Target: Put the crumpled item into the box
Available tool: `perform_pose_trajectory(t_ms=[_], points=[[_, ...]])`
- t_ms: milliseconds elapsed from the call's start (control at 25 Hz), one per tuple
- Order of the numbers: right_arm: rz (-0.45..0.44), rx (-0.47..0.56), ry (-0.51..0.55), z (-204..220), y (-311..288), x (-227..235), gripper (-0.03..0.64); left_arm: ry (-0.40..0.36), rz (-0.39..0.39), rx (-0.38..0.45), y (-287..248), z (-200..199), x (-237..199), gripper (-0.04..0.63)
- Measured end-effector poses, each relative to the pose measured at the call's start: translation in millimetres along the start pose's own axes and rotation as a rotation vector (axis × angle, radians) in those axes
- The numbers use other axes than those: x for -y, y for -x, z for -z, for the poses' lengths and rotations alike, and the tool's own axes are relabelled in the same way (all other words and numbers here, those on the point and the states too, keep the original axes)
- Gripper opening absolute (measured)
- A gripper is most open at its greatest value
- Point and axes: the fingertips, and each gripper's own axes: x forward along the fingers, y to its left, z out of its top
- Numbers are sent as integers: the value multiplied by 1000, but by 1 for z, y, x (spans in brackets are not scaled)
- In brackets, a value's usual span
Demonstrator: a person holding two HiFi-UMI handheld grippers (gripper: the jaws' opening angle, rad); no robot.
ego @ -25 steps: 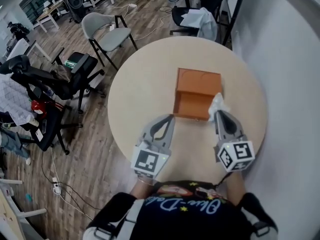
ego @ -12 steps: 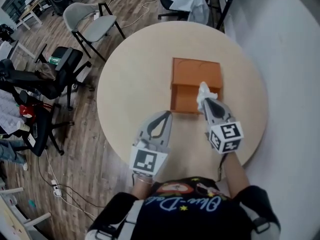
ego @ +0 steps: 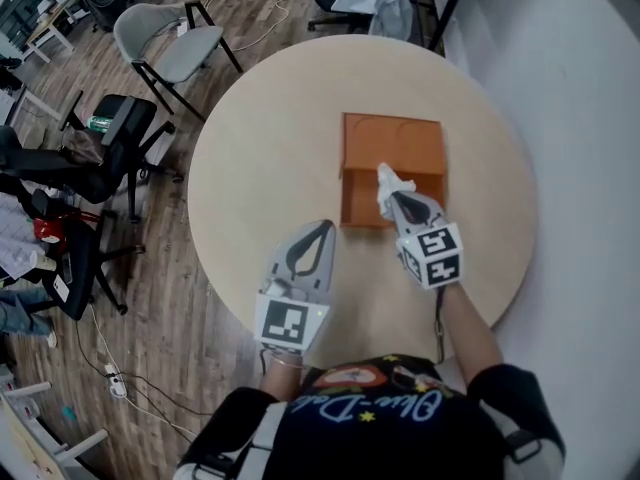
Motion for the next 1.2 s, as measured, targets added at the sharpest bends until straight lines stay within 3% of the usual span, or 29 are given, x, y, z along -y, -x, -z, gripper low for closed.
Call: perform_pose_trajectory(t_ms=[320, 640, 920, 1200], points=[[-36, -144, 80, 21, -21, -13, 2, 5, -20, -14, 3, 7, -5, -8], [-60, -210, 156, 35, -29, -19, 2, 6, -26, -19, 5, 8, -4, -8], [-72, -239, 211, 42, -32, -27, 2, -14, -26, -12, 8, 7, -2, -8], [-16, -187, 164, 29, -23, -20, 3, -20, -32, 3, 15, -3, -2, -8]])
